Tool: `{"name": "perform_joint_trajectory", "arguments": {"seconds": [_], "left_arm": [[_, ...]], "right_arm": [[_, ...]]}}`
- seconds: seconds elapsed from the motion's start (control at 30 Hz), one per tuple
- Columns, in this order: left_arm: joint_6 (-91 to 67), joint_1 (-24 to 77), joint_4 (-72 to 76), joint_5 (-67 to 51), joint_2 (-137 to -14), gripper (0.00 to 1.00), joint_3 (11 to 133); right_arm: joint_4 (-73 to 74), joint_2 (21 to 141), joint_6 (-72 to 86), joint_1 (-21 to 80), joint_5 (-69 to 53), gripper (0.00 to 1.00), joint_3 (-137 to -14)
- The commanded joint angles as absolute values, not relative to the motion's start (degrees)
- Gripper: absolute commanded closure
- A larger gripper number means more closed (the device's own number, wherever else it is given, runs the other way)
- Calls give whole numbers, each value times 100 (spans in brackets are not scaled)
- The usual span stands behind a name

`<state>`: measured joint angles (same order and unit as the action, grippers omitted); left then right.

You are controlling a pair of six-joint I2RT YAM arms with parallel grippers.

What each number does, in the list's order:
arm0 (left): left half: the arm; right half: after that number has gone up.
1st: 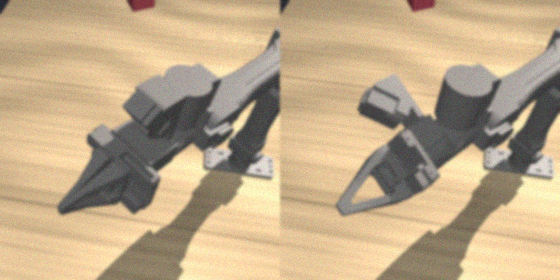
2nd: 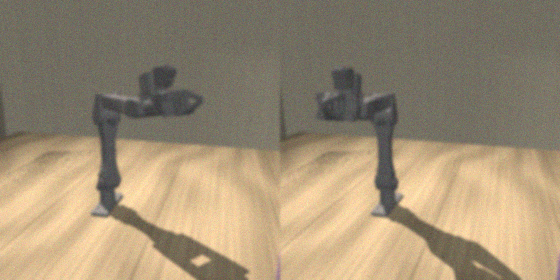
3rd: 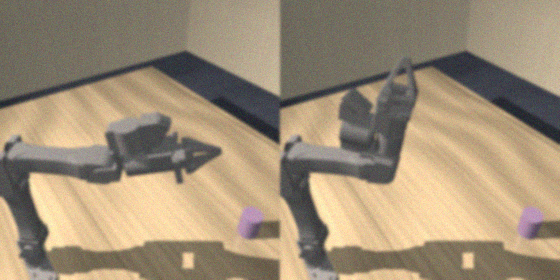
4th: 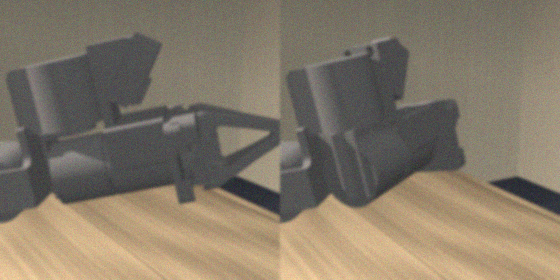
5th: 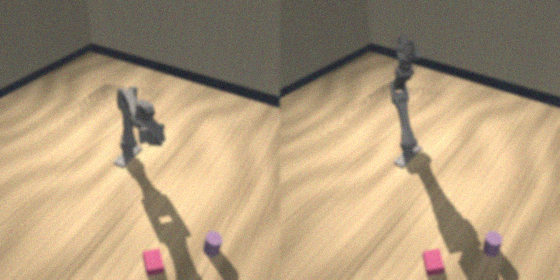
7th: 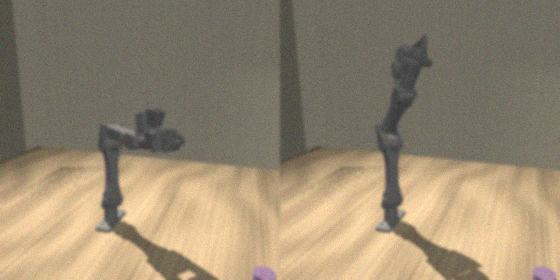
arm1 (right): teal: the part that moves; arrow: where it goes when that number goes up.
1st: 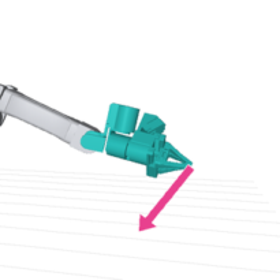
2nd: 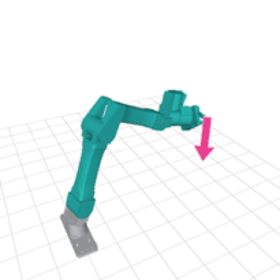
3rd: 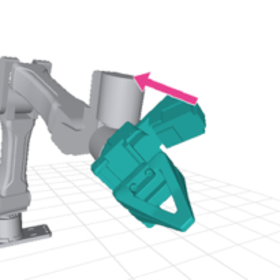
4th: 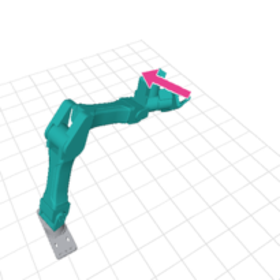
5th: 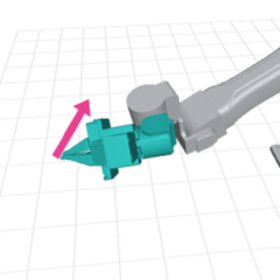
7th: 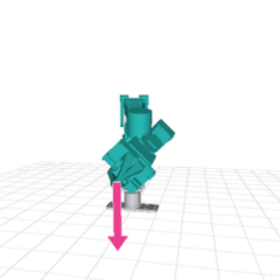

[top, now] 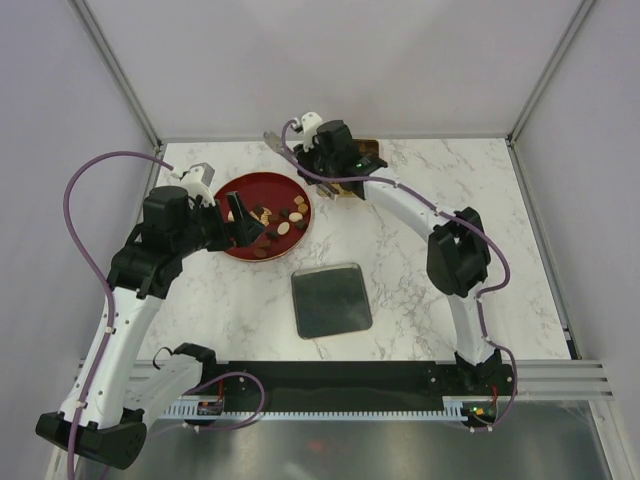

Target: Pack the chocolate

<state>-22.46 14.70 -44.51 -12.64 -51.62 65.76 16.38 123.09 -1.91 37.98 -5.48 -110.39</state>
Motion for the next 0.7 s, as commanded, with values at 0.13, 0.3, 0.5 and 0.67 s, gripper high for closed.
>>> {"name": "perform_joint_trajectory", "arguments": {"seconds": [0.13,0.3,0.5,0.67], "left_arm": [[-2259,1433,-4421,-1389,-5089,2,6785],[-2259,1441,-4412,-1389,-5133,1,6776],[-2276,1441,-4403,-1380,-5273,1,6759],[-2294,1441,-4377,-1389,-5317,1,6759]], "right_arm": [[1450,12041,-176,2708,307,73,-11004],[1538,12252,-18,2119,422,73,-11021],[1538,12463,157,1802,300,73,-11022],[1503,12568,237,1767,79,73,-10916]]}}
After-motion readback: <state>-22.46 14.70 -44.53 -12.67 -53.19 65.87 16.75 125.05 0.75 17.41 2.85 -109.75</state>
